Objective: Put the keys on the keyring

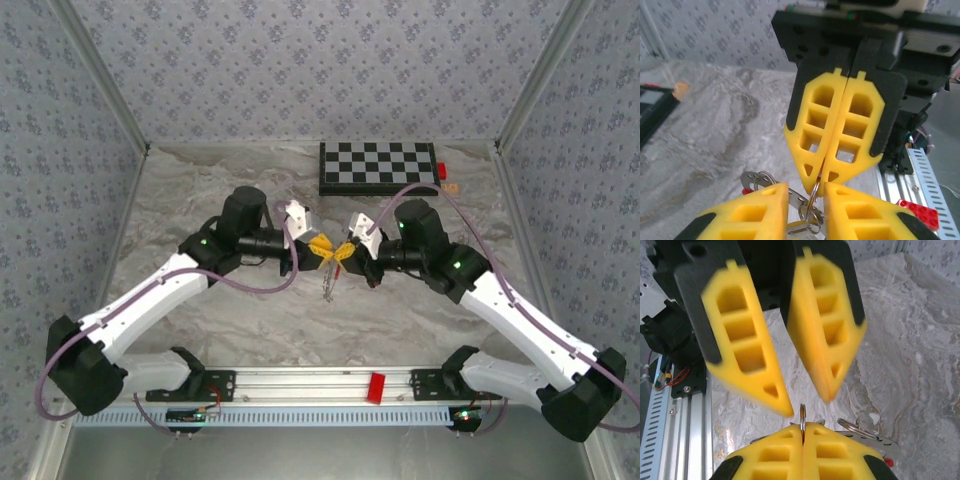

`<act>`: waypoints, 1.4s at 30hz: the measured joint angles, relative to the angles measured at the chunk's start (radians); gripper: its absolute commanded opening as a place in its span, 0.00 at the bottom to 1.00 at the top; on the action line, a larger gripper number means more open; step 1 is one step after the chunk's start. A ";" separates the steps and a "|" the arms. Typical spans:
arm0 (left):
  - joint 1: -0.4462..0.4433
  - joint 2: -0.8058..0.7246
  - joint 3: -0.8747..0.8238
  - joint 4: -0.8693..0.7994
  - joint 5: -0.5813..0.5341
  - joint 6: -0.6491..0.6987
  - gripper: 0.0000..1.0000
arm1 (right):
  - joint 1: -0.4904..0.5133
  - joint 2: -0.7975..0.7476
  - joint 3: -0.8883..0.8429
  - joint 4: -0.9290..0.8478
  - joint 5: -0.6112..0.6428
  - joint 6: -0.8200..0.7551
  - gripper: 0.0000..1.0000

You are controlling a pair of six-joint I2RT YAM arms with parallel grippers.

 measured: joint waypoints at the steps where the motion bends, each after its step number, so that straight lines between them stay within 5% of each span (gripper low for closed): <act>1: 0.002 -0.025 -0.022 0.039 -0.008 -0.021 0.30 | -0.006 -0.013 -0.018 0.026 -0.005 0.015 0.00; 12: 0.013 -0.130 -0.175 0.351 -0.088 -0.215 0.31 | -0.105 -0.101 -0.220 0.469 -0.079 0.270 0.00; 26: 0.011 -0.086 -0.216 0.519 -0.133 -0.325 0.30 | -0.120 -0.068 -0.313 1.031 -0.108 0.585 0.00; 42: -0.080 -0.027 -0.169 0.497 -0.162 -0.277 0.34 | -0.113 -0.032 -0.327 1.130 -0.125 0.658 0.00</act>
